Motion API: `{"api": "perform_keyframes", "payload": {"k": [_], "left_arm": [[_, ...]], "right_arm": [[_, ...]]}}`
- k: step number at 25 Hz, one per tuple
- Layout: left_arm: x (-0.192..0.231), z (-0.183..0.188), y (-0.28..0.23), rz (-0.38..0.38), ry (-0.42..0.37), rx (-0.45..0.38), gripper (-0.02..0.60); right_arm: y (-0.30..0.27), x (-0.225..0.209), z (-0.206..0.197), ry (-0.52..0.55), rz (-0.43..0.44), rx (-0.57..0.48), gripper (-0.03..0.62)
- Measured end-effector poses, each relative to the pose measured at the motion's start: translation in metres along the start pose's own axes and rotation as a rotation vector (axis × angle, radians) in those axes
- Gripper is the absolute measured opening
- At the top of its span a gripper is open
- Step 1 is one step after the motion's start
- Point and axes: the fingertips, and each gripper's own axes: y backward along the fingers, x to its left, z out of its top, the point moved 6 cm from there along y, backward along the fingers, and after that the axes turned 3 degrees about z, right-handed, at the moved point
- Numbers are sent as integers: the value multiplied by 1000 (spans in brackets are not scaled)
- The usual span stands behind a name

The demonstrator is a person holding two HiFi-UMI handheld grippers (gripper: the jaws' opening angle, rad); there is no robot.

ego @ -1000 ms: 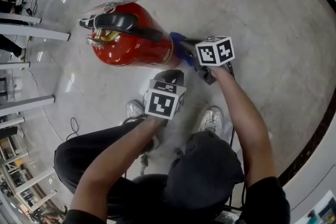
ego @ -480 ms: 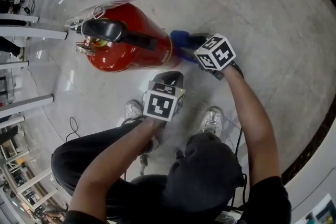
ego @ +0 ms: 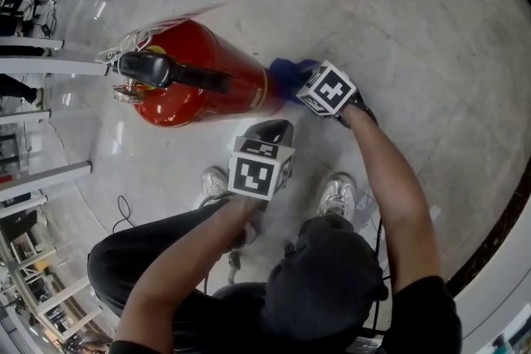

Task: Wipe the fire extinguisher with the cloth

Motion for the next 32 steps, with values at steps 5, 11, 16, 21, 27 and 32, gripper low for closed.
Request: {"api": "perform_keyframes", "payload": {"k": [5, 11, 16, 21, 27, 32], "left_arm": [[-3, 6, 5, 13, 7, -24, 6], [-3, 13, 27, 28, 15, -55, 6], [-3, 17, 48, 60, -5, -83, 6], [6, 18, 80, 108, -28, -127, 6], [29, 16, 139, 179, -36, -184, 6], [53, 39, 179, 246, -131, -263, 6]], "right_arm": [[25, 3, 27, -76, 116, -178, 86], [80, 20, 91, 50, 178, -348, 87], [135, 43, 137, 147, 193, -476, 86], [188, 75, 180, 264, 134, -571, 87], [232, 117, 211, 331, 69, -602, 87], [254, 147, 218, 385, 45, -597, 86]]}}
